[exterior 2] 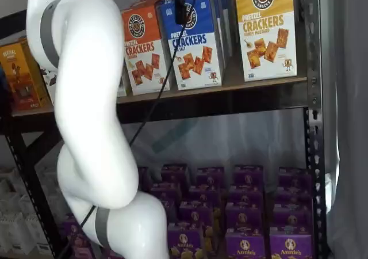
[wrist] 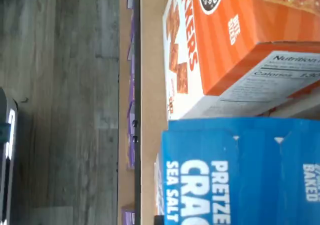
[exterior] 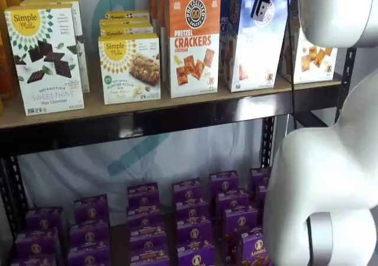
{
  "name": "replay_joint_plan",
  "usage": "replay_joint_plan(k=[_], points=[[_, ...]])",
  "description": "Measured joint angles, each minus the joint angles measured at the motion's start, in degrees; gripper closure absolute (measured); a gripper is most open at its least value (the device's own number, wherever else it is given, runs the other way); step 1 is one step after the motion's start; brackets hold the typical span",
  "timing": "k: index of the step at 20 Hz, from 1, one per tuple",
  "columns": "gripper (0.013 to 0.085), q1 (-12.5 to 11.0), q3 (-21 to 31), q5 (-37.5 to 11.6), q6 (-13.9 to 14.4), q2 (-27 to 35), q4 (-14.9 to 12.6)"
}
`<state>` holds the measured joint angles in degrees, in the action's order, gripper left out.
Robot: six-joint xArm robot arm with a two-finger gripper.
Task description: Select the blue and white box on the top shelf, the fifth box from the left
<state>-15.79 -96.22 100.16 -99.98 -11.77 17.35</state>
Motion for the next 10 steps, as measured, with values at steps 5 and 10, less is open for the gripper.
replay_joint_plan(k=[5,10], points=[[0.0410,-0.8,-0.3,1.4,-0.5,-0.6,0.1],[0.0410,-1.5,-0.5,3.7,-0.8,-1.4,0.4]])
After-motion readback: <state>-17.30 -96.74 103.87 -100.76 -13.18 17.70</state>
